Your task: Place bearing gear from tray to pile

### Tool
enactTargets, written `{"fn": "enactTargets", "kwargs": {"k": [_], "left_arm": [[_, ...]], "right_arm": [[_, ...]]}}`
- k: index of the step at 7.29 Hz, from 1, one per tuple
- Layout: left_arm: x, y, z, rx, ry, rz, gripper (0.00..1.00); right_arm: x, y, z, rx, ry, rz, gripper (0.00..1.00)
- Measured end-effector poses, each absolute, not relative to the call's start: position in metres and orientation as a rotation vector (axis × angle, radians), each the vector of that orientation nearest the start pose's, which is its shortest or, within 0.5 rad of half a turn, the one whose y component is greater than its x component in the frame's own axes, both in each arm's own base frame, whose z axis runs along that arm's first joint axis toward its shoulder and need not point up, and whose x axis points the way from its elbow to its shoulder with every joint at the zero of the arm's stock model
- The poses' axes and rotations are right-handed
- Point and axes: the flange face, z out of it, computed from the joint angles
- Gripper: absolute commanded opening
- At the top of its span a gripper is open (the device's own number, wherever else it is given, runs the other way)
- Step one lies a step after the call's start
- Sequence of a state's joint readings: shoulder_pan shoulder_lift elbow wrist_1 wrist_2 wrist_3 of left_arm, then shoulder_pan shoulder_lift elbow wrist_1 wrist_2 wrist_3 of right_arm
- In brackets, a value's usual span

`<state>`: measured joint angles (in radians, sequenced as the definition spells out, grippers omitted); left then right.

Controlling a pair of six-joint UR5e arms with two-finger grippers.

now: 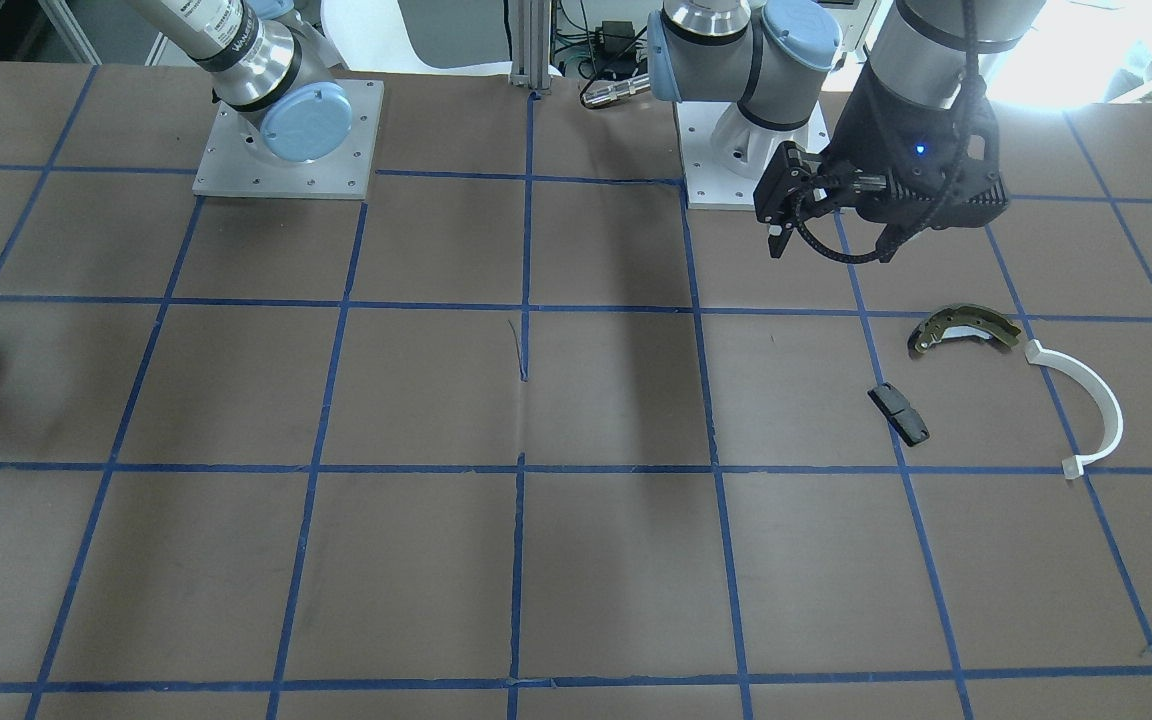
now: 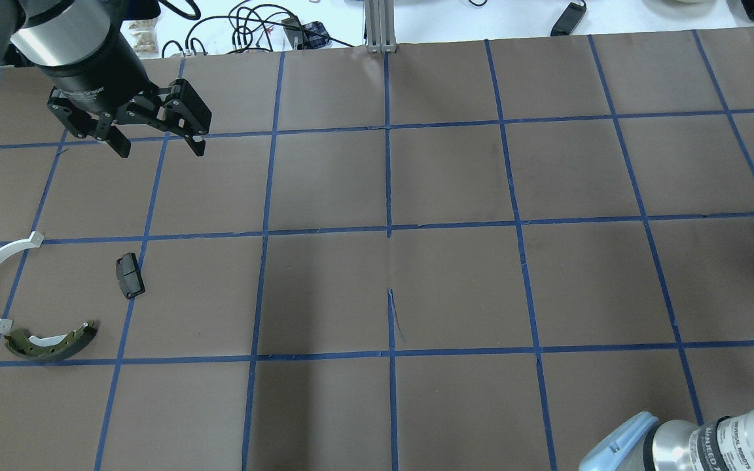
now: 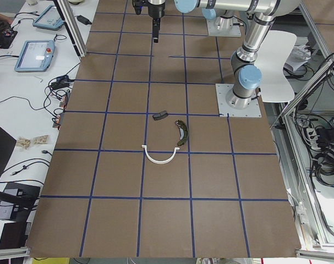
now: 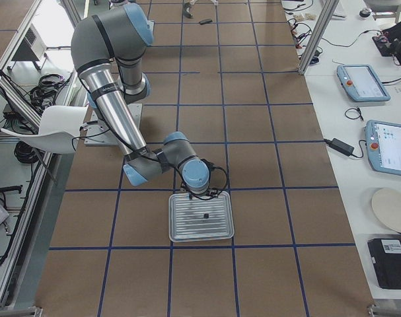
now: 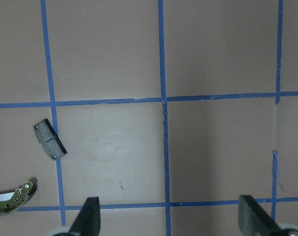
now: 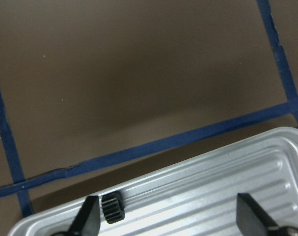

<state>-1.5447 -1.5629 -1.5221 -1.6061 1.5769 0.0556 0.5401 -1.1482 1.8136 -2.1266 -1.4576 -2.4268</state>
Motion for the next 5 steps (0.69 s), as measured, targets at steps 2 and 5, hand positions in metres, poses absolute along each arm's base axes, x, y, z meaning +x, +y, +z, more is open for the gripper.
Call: {"fn": "enactTargets", "kwargs": {"k": [2,5], "left_arm": [[-0.1195,-0.493,0.5123,0.046,3.134,-0.033,1.0],[-0.1195,-0.4929,0.5123,0.046,3.134,-0.033,1.0]], "right_arm": [[-0.4136,-0.4071,0.1898,-1.968,2.292,-0.081,0.83],[-0.4151,-0.4045,0.1889,-1.995,2.28,-0.035,0.52]]}}
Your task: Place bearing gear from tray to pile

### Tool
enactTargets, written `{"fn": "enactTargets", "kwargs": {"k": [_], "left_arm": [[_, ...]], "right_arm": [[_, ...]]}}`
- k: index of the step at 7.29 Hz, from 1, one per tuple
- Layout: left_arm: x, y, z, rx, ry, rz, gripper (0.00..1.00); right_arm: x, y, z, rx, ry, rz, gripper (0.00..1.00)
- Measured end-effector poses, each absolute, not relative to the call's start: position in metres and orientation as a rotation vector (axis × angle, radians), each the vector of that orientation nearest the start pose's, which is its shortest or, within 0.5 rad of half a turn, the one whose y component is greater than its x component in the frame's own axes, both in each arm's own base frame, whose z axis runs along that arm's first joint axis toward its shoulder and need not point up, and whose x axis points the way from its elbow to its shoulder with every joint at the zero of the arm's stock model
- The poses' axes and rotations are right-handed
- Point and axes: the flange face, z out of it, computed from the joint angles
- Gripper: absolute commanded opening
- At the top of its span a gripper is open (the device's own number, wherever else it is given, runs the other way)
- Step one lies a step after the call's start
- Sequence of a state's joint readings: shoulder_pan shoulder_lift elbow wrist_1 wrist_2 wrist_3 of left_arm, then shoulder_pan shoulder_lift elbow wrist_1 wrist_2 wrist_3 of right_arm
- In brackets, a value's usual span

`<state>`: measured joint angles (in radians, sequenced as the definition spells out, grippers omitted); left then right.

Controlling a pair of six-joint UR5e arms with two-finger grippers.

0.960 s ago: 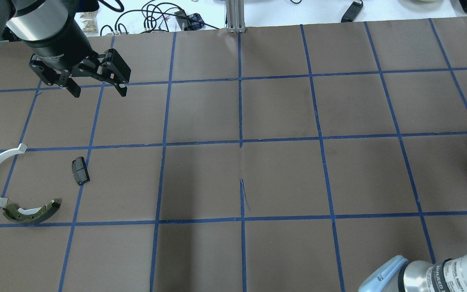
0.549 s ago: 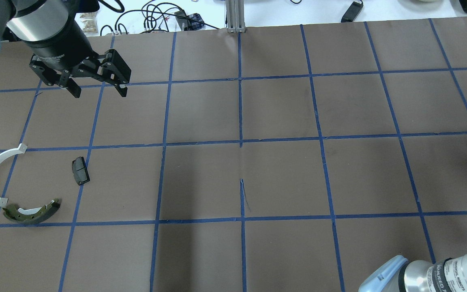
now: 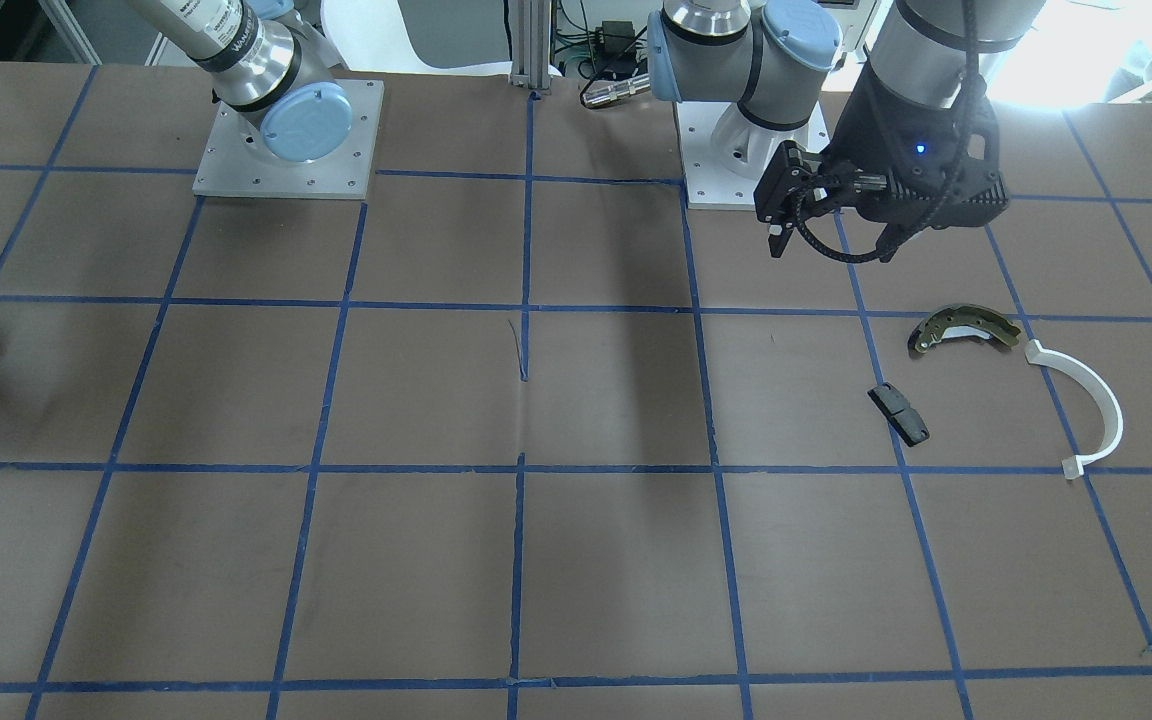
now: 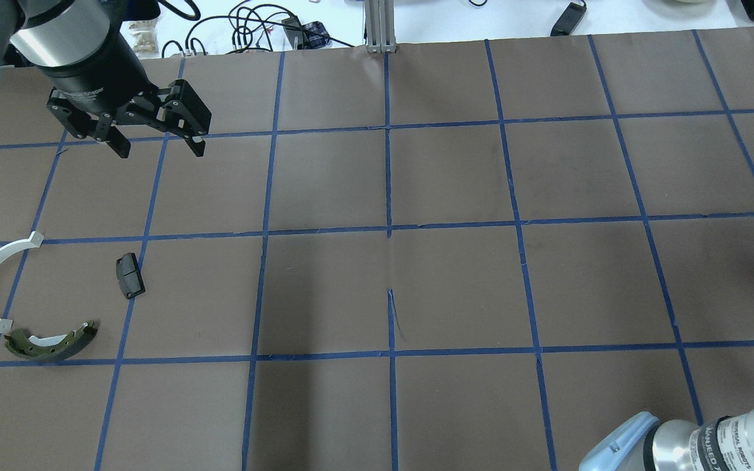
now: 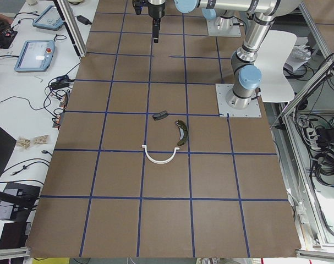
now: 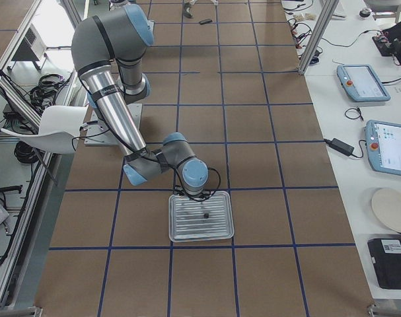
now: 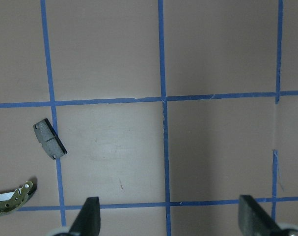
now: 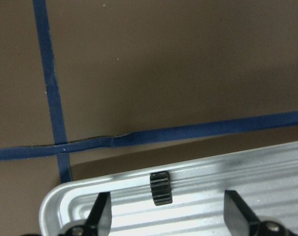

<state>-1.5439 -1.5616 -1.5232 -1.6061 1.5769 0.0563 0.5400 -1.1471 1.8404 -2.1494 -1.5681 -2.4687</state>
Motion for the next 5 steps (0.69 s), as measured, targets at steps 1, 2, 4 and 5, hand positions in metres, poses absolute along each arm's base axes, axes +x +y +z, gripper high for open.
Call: {"fn": "enactTargets", "kwargs": {"k": [1,2,4,5], "left_arm": [[-0.1195,-0.4929,0.5124,0.046,3.134,-0.034,1.0],[-0.1195,-0.4929,0.5125,0.046,3.134,-0.034,1.0],[-0.1198,-0.4928,0.5124,0.048,3.134,-0.034,1.0],[-0.1198,-0.4928,0.5124,0.048,3.134,-0.033,1.0]], "right_arm": [[-0.4149,-0.4044,0.1887,-1.995,2.278,-0.035,0.48],[-0.4144,-0.404,0.188,-1.993,2.276,-0.035,0.47],[-0.4106,-0.4016,0.1831,-1.994,2.264,-0.036,0.21],[-0.4089,-0.4006,0.1812,-2.008,2.257,-0.036,0.03]]}}
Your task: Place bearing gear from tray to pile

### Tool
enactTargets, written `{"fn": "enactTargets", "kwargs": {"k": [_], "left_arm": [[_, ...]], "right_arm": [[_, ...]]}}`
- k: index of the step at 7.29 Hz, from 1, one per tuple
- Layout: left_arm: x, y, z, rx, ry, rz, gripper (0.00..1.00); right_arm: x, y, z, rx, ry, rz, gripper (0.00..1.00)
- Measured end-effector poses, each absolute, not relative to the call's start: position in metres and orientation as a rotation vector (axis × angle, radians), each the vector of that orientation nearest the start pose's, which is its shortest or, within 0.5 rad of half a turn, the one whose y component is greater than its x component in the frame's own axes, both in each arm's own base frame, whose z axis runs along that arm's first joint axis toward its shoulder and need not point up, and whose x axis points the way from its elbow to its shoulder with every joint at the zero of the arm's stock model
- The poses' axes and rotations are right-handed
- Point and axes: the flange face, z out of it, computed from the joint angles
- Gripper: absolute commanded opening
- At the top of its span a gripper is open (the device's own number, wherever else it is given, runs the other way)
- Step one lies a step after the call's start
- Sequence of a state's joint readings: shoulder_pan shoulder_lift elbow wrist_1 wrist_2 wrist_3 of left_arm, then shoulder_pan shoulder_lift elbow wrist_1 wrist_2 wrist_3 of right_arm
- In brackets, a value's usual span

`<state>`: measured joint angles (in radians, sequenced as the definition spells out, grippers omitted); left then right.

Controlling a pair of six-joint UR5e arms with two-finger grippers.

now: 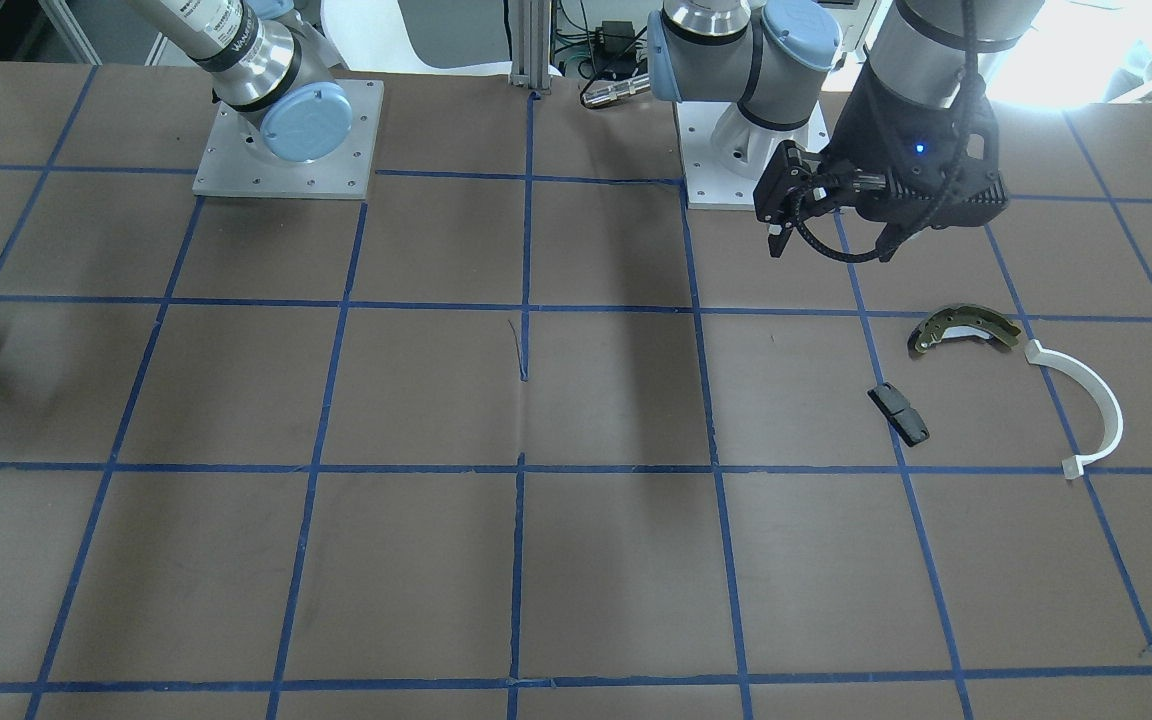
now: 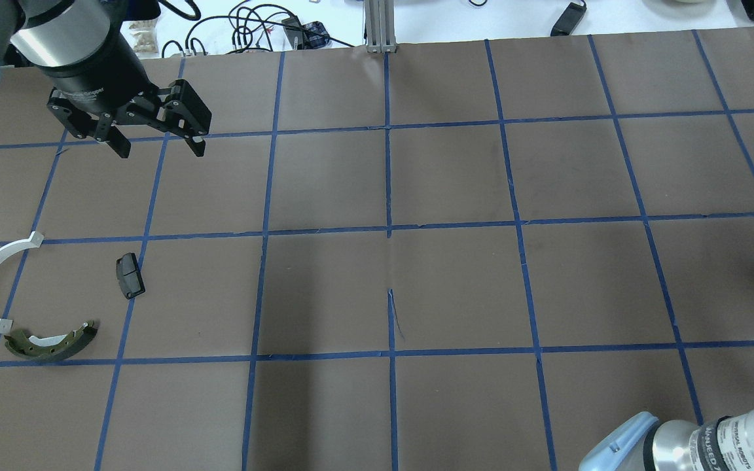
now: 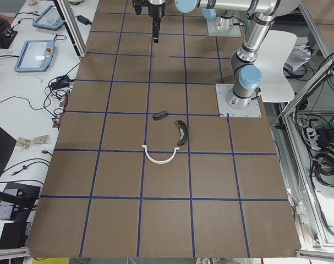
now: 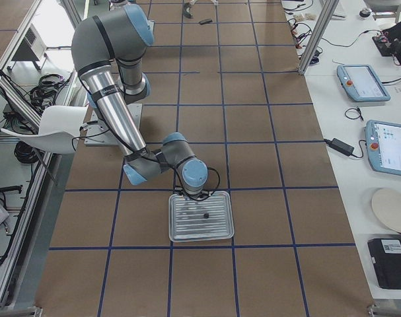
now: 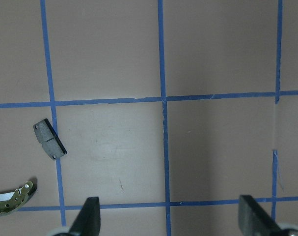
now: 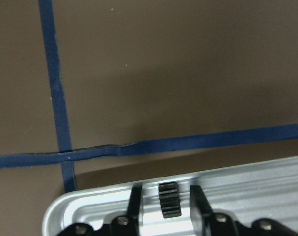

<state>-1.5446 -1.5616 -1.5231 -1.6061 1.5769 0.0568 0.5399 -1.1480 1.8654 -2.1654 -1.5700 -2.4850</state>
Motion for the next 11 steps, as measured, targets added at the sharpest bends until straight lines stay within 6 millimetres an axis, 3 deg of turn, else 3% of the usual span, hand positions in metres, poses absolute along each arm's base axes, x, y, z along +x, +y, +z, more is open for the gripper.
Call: {"fn": "enactTargets", "kwargs": {"k": [4,5,7,8,9,11], "left_arm": [[-0.12,-0.492,0.511,0.047,3.134,-0.029,1.0],[-0.12,-0.492,0.51,0.048,3.134,-0.027,1.0],[-0.12,-0.491,0.51,0.048,3.134,-0.026,1.0],[-0.12,-0.491,0.51,0.047,3.134,-0.026,1.0],[-0.12,-0.491,0.51,0.046,3.134,-0.025,1.0],[-0.12,-0.492,0.509,0.046,3.134,-0.024,1.0]], "right_arm": [[-0.411,-0.4,0.19,-2.023,2.273,-0.012,0.0],[-0.41,-0.399,0.203,-2.012,2.303,0.009,0.0],[-0.39,-0.399,0.256,-1.901,2.474,-0.02,0.0],[-0.363,-0.4,0.288,-1.794,2.567,-0.061,0.0],[-0.322,-0.405,0.313,-1.691,2.637,-0.085,0.0],[-0.213,-0.43,0.329,-1.469,2.745,-0.117,0.01]]}}
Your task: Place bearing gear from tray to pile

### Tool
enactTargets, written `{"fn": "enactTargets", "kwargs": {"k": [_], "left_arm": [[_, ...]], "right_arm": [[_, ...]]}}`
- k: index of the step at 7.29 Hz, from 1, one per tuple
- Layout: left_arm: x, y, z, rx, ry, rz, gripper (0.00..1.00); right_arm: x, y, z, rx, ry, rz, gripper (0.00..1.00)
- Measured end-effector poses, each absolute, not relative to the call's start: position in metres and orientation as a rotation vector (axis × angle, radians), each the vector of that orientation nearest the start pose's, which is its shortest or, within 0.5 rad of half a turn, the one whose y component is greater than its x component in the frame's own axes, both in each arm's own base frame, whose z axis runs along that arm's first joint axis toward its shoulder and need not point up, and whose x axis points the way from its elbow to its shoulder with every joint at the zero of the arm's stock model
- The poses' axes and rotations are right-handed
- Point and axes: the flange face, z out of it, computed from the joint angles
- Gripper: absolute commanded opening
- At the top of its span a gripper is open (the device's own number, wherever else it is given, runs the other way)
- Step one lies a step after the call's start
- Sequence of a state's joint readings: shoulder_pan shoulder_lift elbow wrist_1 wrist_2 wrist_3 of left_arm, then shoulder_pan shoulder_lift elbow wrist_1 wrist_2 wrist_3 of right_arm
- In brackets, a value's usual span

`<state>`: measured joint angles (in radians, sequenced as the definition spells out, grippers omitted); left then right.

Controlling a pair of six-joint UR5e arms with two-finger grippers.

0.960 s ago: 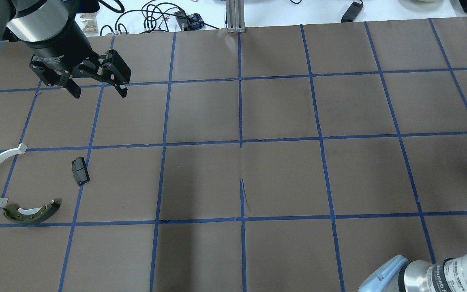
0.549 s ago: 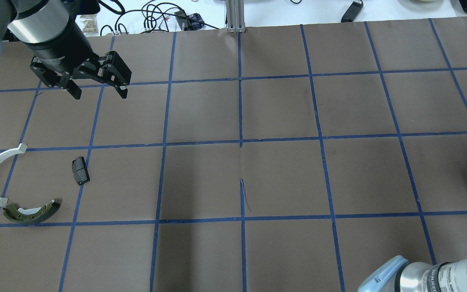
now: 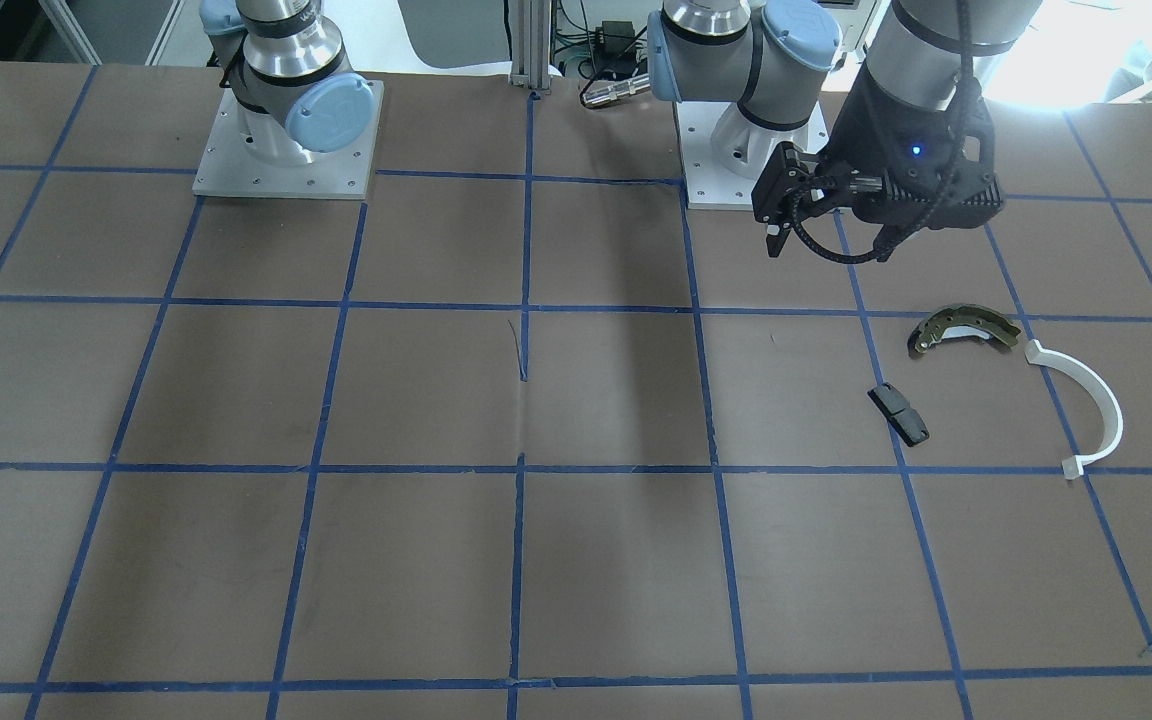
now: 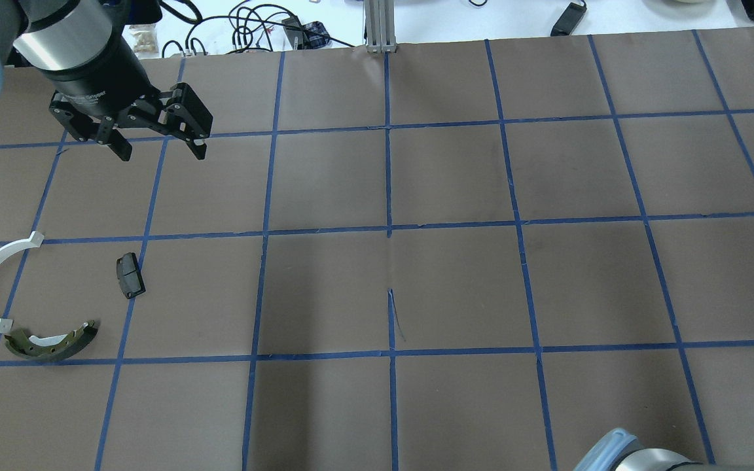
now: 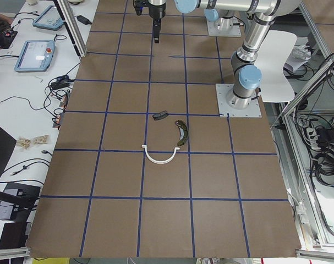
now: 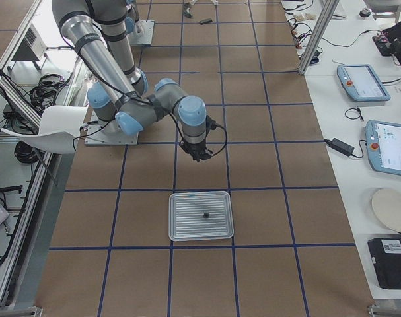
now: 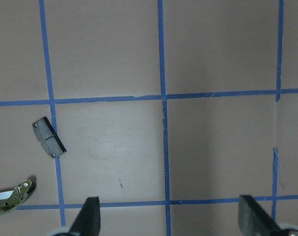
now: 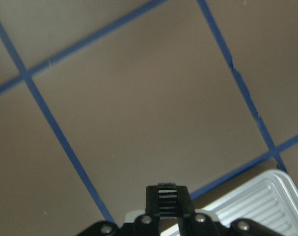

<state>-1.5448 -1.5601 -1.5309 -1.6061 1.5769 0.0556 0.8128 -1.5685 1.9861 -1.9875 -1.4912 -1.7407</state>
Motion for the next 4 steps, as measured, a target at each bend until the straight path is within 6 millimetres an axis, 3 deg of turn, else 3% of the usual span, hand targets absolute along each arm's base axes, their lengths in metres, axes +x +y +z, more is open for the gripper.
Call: {"fn": "enactTargets", "kwargs": {"k": [2,4], "left_arm": [[-0.12,-0.492,0.509,0.046,3.134,-0.023,1.0],[-0.12,-0.492,0.51,0.046,3.133,-0.025,1.0]], "right_arm": [[-0.078,-0.463,0.333,-1.233,2.829,-0.13,0.01],[0.053,-0.479,0.329,-0.953,2.932,-0.17,0.02]]}}
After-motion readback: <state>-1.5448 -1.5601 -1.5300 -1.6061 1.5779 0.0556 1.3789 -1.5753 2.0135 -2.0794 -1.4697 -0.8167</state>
